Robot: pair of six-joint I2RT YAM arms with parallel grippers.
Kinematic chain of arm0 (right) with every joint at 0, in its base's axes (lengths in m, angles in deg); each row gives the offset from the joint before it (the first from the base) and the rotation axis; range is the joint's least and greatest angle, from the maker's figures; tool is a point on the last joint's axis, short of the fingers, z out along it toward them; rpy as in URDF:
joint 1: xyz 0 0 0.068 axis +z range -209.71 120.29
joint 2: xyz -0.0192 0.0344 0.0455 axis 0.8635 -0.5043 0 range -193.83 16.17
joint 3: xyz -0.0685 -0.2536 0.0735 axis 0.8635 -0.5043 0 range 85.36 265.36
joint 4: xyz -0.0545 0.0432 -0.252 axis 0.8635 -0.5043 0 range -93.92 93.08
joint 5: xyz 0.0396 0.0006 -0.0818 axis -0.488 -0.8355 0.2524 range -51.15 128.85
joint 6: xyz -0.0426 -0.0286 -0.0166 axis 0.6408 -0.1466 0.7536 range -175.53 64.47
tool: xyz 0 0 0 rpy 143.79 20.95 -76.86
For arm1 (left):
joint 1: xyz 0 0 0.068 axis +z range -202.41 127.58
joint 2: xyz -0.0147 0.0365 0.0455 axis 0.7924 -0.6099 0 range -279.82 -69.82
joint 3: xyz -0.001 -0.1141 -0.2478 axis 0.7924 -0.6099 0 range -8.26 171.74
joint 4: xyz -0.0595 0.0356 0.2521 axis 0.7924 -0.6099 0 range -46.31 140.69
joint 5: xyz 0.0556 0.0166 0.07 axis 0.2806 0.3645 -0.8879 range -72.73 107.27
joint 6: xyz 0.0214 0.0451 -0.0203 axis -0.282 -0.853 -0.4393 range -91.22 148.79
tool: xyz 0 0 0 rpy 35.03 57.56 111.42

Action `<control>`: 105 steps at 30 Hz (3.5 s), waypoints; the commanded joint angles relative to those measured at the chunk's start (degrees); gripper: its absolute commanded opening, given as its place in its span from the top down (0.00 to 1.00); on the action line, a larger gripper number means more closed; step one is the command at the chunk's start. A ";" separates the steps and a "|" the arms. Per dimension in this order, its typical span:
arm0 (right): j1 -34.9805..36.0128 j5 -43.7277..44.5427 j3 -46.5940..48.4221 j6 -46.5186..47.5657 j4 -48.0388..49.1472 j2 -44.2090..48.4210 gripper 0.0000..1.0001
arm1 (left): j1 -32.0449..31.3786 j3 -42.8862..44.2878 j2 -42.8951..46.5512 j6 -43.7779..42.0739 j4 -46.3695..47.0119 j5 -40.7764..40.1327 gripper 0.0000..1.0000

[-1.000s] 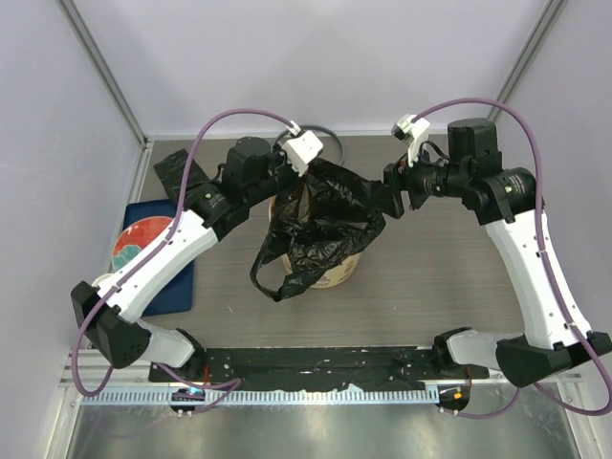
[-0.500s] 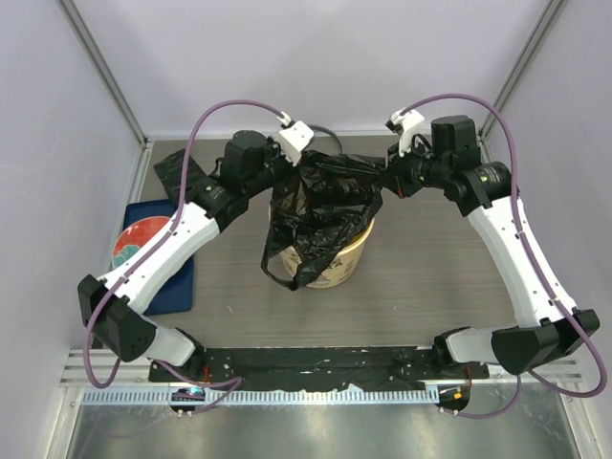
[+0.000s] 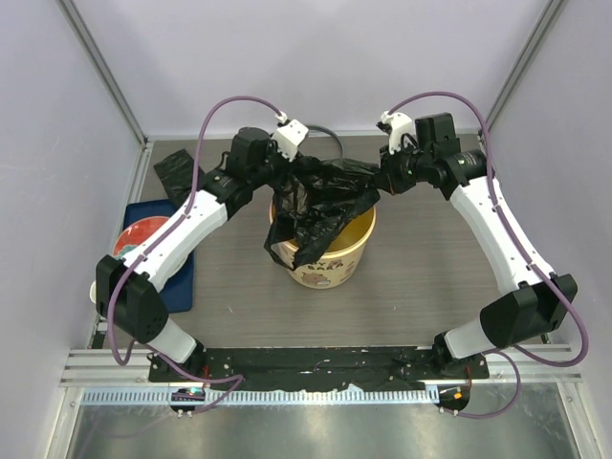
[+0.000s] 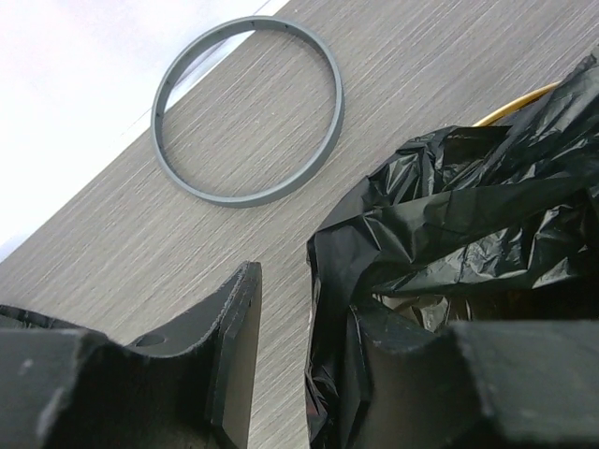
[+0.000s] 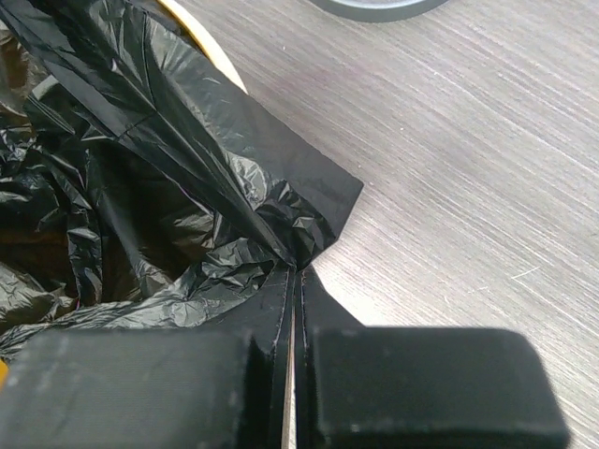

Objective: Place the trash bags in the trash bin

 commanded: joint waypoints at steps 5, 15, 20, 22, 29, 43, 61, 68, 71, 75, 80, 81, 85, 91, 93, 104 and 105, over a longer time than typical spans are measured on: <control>-2.45 -8.95 0.50 0.81 -3.79 -2.65 0.99 | 4.01 5.30 -3.33 6.02 -7.74 9.88 0.75; -7.55 -23.72 3.50 0.45 -9.95 -7.05 0.99 | 10.43 16.55 -12.13 13.83 -20.06 29.23 0.58; -8.60 -26.37 2.88 2.12 -12.06 -6.78 0.99 | 14.30 17.52 -10.73 16.40 -20.84 35.38 0.41; -9.39 -27.42 2.97 3.00 -13.46 -6.52 0.99 | 16.76 17.70 -8.45 17.63 -20.94 38.81 0.29; -10.45 -29.09 -0.45 3.71 -14.78 -3.97 0.99 | 21.51 10.68 6.29 22.73 -17.77 42.77 0.14; -10.71 -37.44 -12.58 1.86 -14.70 3.32 0.99 | 28.63 -33.09 32.87 43.65 -8.46 45.32 0.48; -7.73 -39.64 -24.89 -23.01 13.16 8.25 0.99 | 19.40 -28.46 10.20 52.71 25.40 45.69 0.53; -10.71 -37.36 -18.75 -13.62 -2.34 9.30 0.60 | 33.27 -26.51 13.26 49.02 18.37 52.43 0.22; -13.08 -34.73 -14.44 -7.65 -11.25 10.00 0.39 | 37.59 -25.11 17.39 45.42 11.18 54.46 0.09; -14.05 -30.60 -8.21 -3.76 -18.38 10.79 0.32 | 39.53 -22.56 20.21 41.55 6.93 57.27 0.04; -11.96 -19.55 1.11 -13.13 -8.57 10.80 0.32 | 35.23 -19.05 19.78 41.37 8.42 52.81 0.01; -10.03 -16.47 2.25 -14.39 -6.63 10.45 0.35 | 34.18 -18.43 19.34 41.10 8.16 49.05 0.01; 1.75 -1.60 10.68 -12.65 -7.04 4.66 0.38 | 30.14 -12.91 15.65 40.49 3.09 42.71 0.04; 7.74 10.98 14.21 -10.45 -5.74 -1.94 0.38 | 25.13 -8.94 12.84 37.41 -0.81 38.65 0.05; 8.44 11.95 15.01 -10.27 -5.56 -3.78 0.38 | 24.06 -8.67 12.48 38.11 -0.90 37.86 0.05; 10.20 17.93 17.38 -9.82 -5.99 -6.78 0.95 | 21.60 -6.83 7.39 41.27 -1.60 33.12 0.31; 10.20 17.32 17.56 -9.83 -5.91 -6.52 0.99 | 22.29 -6.39 6.60 41.71 -1.60 32.93 0.39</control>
